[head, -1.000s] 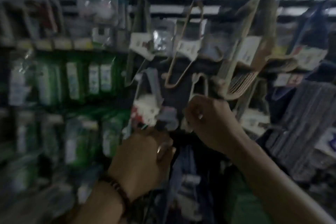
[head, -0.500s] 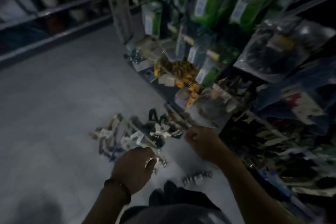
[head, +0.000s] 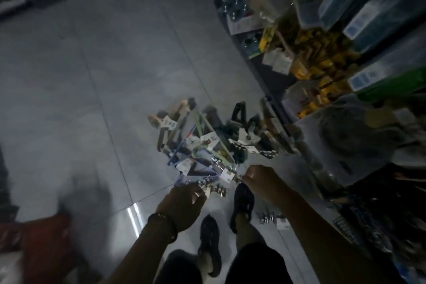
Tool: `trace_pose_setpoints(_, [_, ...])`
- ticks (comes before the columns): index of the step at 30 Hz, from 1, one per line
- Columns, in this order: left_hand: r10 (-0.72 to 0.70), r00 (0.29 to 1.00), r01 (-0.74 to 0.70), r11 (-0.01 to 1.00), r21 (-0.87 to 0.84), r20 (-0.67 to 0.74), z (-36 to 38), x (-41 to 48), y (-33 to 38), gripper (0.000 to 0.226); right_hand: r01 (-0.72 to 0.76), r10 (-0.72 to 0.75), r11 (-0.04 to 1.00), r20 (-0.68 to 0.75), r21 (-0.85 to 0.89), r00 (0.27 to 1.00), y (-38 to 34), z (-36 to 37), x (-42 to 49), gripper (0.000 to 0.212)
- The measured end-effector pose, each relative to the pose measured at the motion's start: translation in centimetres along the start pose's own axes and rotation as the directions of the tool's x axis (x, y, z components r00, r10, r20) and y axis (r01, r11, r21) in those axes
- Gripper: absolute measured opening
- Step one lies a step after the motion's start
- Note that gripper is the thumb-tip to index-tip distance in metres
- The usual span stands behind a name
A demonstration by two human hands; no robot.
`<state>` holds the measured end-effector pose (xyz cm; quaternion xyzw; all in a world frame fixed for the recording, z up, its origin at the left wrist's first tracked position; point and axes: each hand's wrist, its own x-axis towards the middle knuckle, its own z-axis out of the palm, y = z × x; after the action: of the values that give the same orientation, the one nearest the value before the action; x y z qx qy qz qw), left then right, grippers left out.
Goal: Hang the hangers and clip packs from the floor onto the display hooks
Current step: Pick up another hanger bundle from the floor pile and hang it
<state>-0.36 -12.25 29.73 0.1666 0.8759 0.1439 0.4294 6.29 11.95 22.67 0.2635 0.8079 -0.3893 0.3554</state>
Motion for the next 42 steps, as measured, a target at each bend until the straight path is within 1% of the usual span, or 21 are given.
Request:
trace_pose_setpoints(4, [-0.071, 0.991, 0.071, 0.997, 0.005, 0.116, 2.8, 10.6, -4.3, 0.031, -0.025, 0.027, 0.998, 0.038, -0.057, 0.999, 1.6, 2.4, 11.2, 0.030])
trace_pose_setpoints(6, [-0.113, 0.984, 0.105, 0.993, 0.059, 0.140, 4.6, 15.9, -7.9, 0.031, -0.036, 0.042, 0.995, 0.065, -0.090, 0.997, 2.7, 4.5, 16.8, 0.025])
trace_pose_setpoints(9, [-0.187, 0.967, 0.168, 0.979, 0.115, 0.172, 7.3, 23.9, -14.3, 0.032, -0.066, 0.076, 0.992, 0.085, -0.106, 0.994, 4.6, 8.8, 25.4, 0.030])
trace_pose_setpoints(11, [-0.249, 0.954, 0.227, 0.964, 0.134, 0.170, 9.1, 29.7, -19.0, 0.038, -0.083, 0.097, 0.987, 0.099, -0.134, 0.990, 5.7, 12.0, 30.9, 0.028])
trace_pose_setpoints(13, [-0.279, 0.952, 0.256, 0.952, 0.168, 0.128, 11.0, 35.6, -23.9, 0.046, -0.089, 0.104, 0.982, 0.087, -0.169, 0.991, 6.7, 15.4, 36.3, 0.032])
trace_pose_setpoints(15, [-0.255, 0.966, 0.245, 0.955, 0.165, 0.041, 12.3, 40.7, -27.3, 0.052, -0.109, 0.121, 0.973, 0.051, -0.201, 0.991, 6.8, 18.3, 41.0, 0.017])
trace_pose_setpoints(16, [-0.235, 0.972, 0.233, 0.962, 0.144, -0.001, 13.1, 43.1, -29.2, 0.051, -0.112, 0.118, 0.969, 0.010, -0.221, 0.993, 7.0, 19.9, 43.5, 0.017])
trace_pose_setpoints(18, [-0.191, 0.978, 0.203, 0.966, 0.158, -0.086, 14.3, 47.1, -32.7, 0.049, -0.111, 0.100, 0.962, -0.057, -0.248, 0.993, 7.0, 22.8, 47.8, 0.038])
trace_pose_setpoints(20, [-0.146, 0.974, 0.189, 0.947, 0.260, -0.174, 15.9, 49.8, -36.3, 0.062, -0.111, 0.092, 0.970, -0.094, -0.218, 0.991, 7.2, 25.2, 51.3, 0.045])
trace_pose_setpoints(22, [-0.196, 0.969, 0.230, 0.941, 0.247, -0.152, 17.8, 51.4, -38.8, 0.071, -0.126, 0.111, 0.977, -0.095, -0.171, 0.989, 7.8, 27.3, 53.6, 0.054])
trace_pose_setpoints(24, [-0.246, 0.962, 0.266, 0.943, 0.201, -0.120, 19.1, 52.3, -40.3, 0.065, -0.121, 0.113, 0.987, -0.078, -0.107, 0.991, 8.3, 29.0, 55.0, 0.054])
trace_pose_setpoints(25, [-0.242, 0.959, 0.268, 0.944, 0.193, -0.146, 19.4, 52.6, -40.8, 0.058, -0.119, 0.110, 0.990, -0.099, -0.082, 0.989, 8.7, 29.7, 55.4, 0.050])
trace_pose_setpoints(27, [-0.191, 0.968, 0.225, 0.946, 0.232, -0.163, 19.4, 52.7, -41.6, 0.047, -0.091, 0.078, 0.994, -0.181, -0.068, 0.980, 9.3, 30.6, 55.8, 0.033])
trace_pose_setpoints(29, [-0.135, 0.984, 0.165, 0.937, 0.307, -0.115, 19.3, 51.9, -42.2, 0.041, -0.044, 0.025, 0.996, -0.241, -0.074, 0.970, 9.2, 30.6, 55.5, 0.018])
trace_pose_setpoints(32, [-0.156, 0.980, 0.183, 0.950, 0.251, -0.126, 20.0, 48.8, -42.8, 0.025, 0.065, -0.065, 0.998, -0.281, -0.006, 0.958, 8.8, 30.6, 53.5, 0.018])
trace_pose_setpoints(35, [-0.274, 0.957, 0.288, 0.937, 0.195, -0.100, 22.3, 45.0, -42.8, 0.034, 0.094, -0.056, 0.992, -0.373, 0.084, 0.926, 7.2, 30.3, 50.0, 0.020])
trace_pose_setpoints(36, [-0.315, 0.947, 0.320, 0.937, 0.140, -0.052, 23.5, 44.0, -42.9, 0.036, 0.091, -0.047, 0.992, -0.406, 0.091, 0.913, 6.5, 30.1, 48.9, 0.020])
trace_pose_setpoints(38, [-0.367, 0.920, 0.372, 0.928, -0.014, 0.137, 26.1, 42.7, -42.8, 0.032, 0.088, -0.032, 0.992, -0.483, 0.094, 0.875, 5.2, 29.9, 46.9, 0.021])
trace_pose_setpoints(40, [-0.323, 0.896, 0.384, 0.908, -0.168, 0.303, 28.1, 41.8, -42.0, 0.035, 0.043, 0.049, 0.985, -0.507, 0.169, 0.861, 3.9, 29.6, 44.9, 0.020])
trace_pose_setpoints(41, [-0.313, 0.899, 0.391, 0.888, -0.241, 0.305, 28.6, 41.7, -41.7, 0.039, 0.034, 0.083, 0.974, -0.495, 0.223, 0.865, 3.5, 29.6, 44.0, 0.026])
trace_pose_setpoints(42, [-0.321, 0.916, 0.389, 0.855, -0.344, 0.239, 28.8, 41.4, -41.0, 0.043, 0.053, 0.107, 0.948, -0.471, 0.313, 0.876, 3.1, 29.7, 43.0, 0.030])
